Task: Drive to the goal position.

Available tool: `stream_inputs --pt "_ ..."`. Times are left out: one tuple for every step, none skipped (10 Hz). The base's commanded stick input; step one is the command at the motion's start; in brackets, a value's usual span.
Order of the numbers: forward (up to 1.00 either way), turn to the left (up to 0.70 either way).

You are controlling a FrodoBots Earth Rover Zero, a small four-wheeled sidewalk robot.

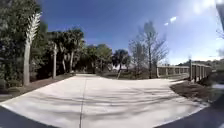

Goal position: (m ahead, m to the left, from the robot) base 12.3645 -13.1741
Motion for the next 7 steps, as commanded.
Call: stream_inputs --pt "1.00 -0.13" --pt "1.00 -0.13" --pt "1.00 -0.13" --pt "1.00 -0.13" --pt "1.00 -0.14" --pt "1.00 -0.14" --pt "1.00 -0.14"
